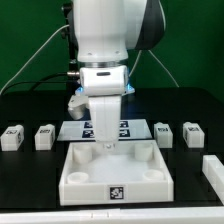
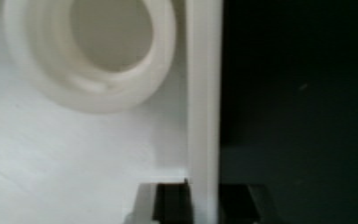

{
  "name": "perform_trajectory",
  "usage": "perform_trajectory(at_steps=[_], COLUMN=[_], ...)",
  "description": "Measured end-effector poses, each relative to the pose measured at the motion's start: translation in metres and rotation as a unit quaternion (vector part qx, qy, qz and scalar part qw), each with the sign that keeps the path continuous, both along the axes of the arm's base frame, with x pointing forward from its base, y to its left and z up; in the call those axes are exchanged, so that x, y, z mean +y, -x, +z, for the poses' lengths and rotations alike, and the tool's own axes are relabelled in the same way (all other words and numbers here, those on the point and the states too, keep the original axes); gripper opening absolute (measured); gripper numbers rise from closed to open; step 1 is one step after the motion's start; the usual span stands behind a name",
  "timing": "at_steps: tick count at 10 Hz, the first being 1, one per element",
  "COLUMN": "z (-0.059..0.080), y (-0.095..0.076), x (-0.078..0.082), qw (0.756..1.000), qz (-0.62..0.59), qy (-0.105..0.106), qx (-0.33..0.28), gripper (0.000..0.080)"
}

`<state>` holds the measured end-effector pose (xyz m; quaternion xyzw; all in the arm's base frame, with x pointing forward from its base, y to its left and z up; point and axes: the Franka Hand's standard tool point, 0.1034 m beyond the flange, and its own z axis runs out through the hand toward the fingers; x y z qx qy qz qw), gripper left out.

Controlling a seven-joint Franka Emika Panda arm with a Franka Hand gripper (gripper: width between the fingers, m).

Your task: Assemble one leg

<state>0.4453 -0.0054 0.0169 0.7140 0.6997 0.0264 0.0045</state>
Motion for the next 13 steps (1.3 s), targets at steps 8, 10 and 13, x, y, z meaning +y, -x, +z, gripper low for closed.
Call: perform_trajectory(at_steps=[8, 10, 13], z=[-0.002, -0.001, -0.002], y=[-0.05, -0.05, -0.049], x=[0.066, 0.066, 0.065], qw=[1.0, 1.0, 1.0], qz=[-0.028, -0.027, -0.027], qy=[-0.01, -0.004, -0.004], qx=[0.001, 0.01, 0.011], gripper=[0.0058, 0.0058, 0.0153])
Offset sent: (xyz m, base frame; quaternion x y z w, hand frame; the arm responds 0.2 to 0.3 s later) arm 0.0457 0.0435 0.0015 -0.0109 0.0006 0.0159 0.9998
